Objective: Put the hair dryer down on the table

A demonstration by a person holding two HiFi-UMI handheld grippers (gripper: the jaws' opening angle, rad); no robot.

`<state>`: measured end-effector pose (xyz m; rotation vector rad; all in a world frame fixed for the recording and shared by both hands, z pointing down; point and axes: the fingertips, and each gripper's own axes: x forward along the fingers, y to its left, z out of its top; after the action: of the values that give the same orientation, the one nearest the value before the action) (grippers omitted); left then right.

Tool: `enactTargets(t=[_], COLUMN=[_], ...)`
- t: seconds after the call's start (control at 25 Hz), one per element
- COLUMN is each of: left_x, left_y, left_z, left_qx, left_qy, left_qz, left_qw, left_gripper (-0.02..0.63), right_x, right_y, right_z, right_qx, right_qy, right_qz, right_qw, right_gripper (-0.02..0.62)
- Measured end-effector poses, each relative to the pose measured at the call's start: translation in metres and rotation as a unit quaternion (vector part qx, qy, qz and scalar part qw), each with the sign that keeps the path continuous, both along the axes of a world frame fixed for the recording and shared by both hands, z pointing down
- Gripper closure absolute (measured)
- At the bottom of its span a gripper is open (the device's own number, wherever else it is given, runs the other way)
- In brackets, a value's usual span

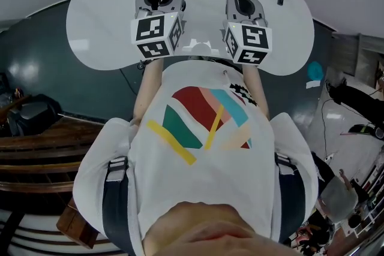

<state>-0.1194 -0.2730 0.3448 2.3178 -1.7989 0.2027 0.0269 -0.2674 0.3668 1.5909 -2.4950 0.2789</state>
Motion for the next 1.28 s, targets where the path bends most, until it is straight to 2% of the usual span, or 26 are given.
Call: enactTargets(t=[0.16,0.6,1.28], left_x=[-0.003,-0.011,-0.012], left_y=[-0.004,-0.017,-0.018], left_z=[0.01,0.062,0.122], left_qx=[-0.017,-0.084,-0.157], left_qy=[0.009,-0.01,-0.021], left_qz=[-0.005,-0.013,0.004], left_qw=[0.9998,0.9963,0.9874], left_gripper=[0.385,0.385,0.385], right_x=[0.005,0.012,0.017], right_y=[0.004,0.002,0.004], right_z=[0.004,0.014,0.025], right_qx=[-0.005,-0.015,-0.032], right_qy=[0.003,0.014,0.027], right_qz=[0.006,0.011,0.027], right_qw=[1.0,1.0,0.999], right_gripper=[0.586,0.586,0.586])
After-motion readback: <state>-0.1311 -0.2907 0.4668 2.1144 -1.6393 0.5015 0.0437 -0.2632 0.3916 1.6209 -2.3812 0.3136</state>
